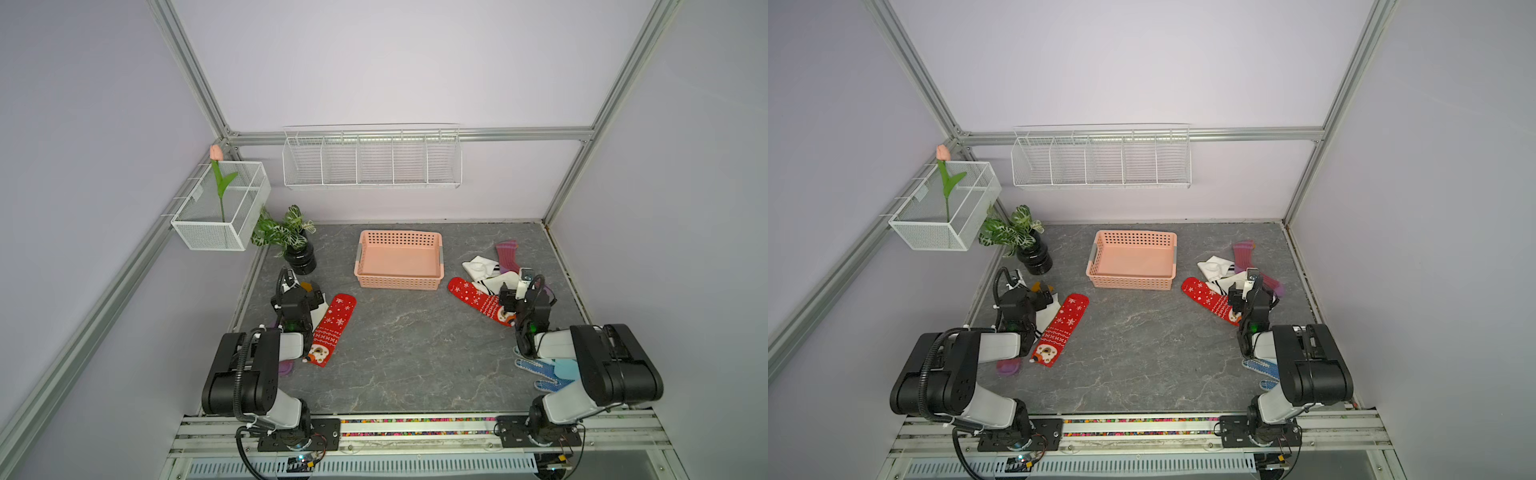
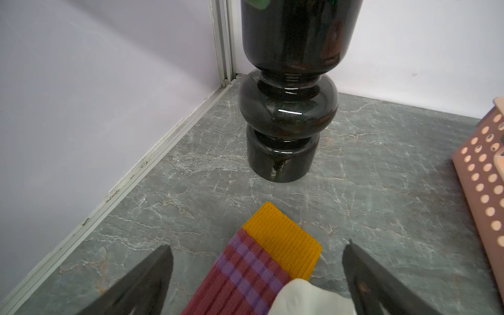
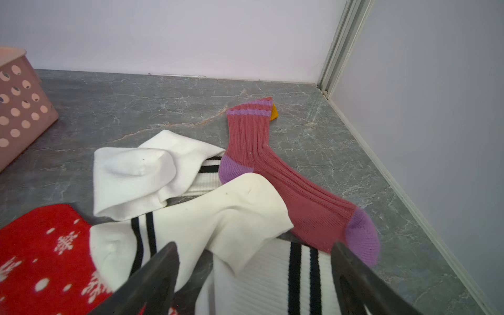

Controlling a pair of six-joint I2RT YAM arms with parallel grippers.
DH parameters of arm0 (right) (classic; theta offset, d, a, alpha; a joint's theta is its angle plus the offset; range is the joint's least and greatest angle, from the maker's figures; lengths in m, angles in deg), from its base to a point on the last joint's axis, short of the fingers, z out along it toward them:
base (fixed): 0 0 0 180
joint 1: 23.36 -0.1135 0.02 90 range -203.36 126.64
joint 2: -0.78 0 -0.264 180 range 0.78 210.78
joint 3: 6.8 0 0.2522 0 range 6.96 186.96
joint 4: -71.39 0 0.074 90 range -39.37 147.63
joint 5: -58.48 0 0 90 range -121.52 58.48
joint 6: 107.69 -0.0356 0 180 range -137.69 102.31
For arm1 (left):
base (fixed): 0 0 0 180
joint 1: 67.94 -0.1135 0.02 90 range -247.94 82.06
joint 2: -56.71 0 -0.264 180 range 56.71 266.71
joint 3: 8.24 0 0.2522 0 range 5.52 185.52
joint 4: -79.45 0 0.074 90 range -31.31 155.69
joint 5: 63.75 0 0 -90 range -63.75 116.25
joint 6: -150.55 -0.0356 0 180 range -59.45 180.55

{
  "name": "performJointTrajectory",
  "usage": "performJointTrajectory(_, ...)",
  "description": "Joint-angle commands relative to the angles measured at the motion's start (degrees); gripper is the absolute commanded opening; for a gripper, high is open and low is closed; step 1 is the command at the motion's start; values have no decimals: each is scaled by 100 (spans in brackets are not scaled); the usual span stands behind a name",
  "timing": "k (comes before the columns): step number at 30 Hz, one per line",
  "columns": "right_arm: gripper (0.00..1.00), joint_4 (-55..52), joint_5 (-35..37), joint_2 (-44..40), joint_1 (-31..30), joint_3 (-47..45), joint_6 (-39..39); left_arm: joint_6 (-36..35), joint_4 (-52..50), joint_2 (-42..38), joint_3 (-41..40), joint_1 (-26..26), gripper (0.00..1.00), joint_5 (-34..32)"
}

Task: Place the socks together as a pair
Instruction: Pick up the sock from the center of the board.

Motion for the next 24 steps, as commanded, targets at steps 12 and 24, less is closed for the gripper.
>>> performJointTrajectory(12, 88, 236, 64, 28, -20, -42, 3, -60, 31, -78, 140, -2, 99, 36)
performJointTrajectory(24, 89, 259, 49, 17, -9, -56, -9, -61, 32, -79, 140, -3, 99, 45)
